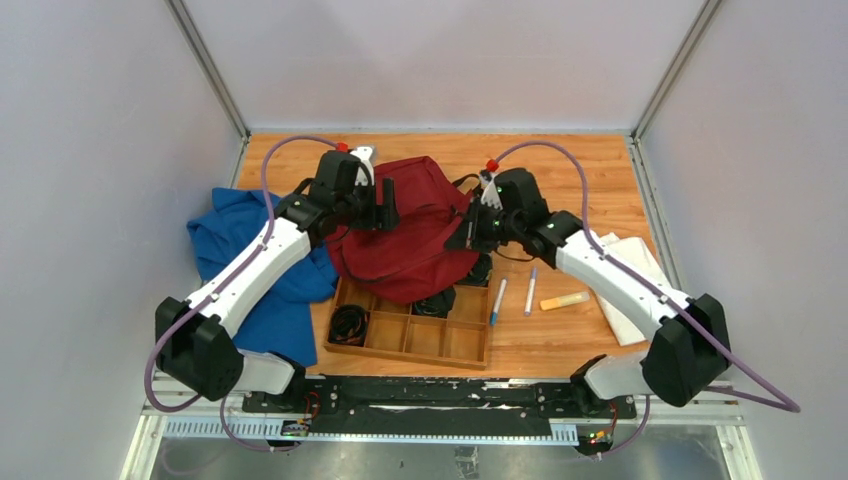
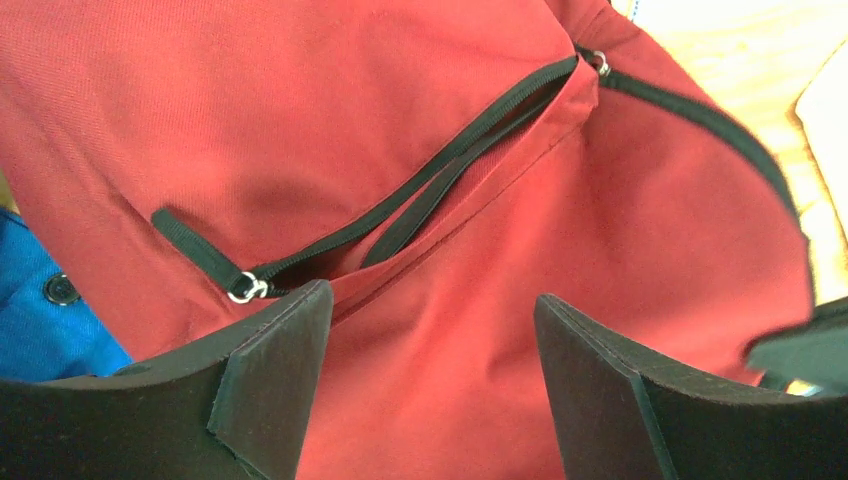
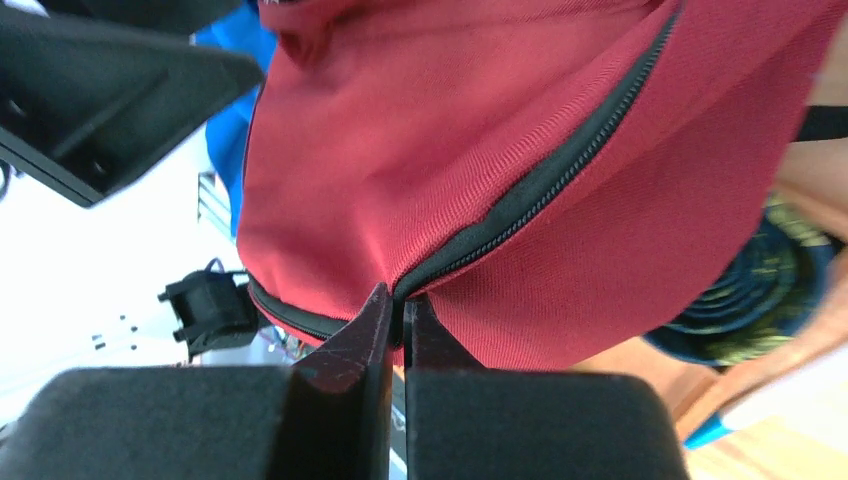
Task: Pack the student bag
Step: Adjust the student bag at the center of the board.
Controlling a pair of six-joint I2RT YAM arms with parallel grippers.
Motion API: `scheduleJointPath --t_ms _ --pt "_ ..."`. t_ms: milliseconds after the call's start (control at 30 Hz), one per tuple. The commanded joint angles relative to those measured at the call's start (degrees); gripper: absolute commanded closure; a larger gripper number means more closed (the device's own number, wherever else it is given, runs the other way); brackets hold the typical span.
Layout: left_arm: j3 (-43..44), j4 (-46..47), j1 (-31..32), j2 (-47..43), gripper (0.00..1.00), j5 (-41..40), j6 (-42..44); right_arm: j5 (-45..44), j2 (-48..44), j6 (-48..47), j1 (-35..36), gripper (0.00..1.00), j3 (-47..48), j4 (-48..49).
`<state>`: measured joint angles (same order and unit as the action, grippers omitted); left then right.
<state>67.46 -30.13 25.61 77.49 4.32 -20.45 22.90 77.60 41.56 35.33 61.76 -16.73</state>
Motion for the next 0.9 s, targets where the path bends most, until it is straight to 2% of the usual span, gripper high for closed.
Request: scheduleJointPath --t_ms 0,200,267,367,433,533,633,733,867 --pt "-0.31 0.93 -0.38 -1.51 0.20 0.36 -0.29 -3.87 -3.12 -5.69 -5.43 1.00 3.24 -1.56" --pt "0.00 1.54 -0.38 -1.71 0.19 0.57 -0.47 -1.47 2.74 -13.30 -10.94 1.00 9.92 -4.66" --pt "0.29 1.48 -0.38 -1.71 0.19 0.76 -0.43 -0.50 6.74 -16.93 -12.27 1.00 14.48 -10.50" --pt "0.49 0.91 -0.38 -2.10 0.19 0.74 -0.26 -4.50 9.90 -19.46 -14.79 0.65 20.16 -18.76" --pt "0.19 0.77 -0.38 -2.61 0.19 0.39 -0.08 -11.90 8.49 -18.52 -16.67 0.50 18.07 -17.59" --pt "-0.21 0.88 -0.47 -3.15 0.18 -0.03 -0.11 -20.55 7.38 -15.17 -20.72 0.48 13.13 -12.15" --pt "-0.30 0.94 -0.47 -3.09 0.18 0.27 -0.21 -22.76 11.45 -13.07 -23.56 0.48 12.28 -9.05" --pt "-0.11 0.59 -0.47 -3.15 0.18 1.51 -0.01 -26.21 19.53 -12.44 -23.90 0.50 18.67 -12.54" --pt "2.12 -3.31 -0.26 -3.72 0.19 8.29 2.93 -24.65 29.46 -10.69 -23.80 0.50 28.56 -18.10"
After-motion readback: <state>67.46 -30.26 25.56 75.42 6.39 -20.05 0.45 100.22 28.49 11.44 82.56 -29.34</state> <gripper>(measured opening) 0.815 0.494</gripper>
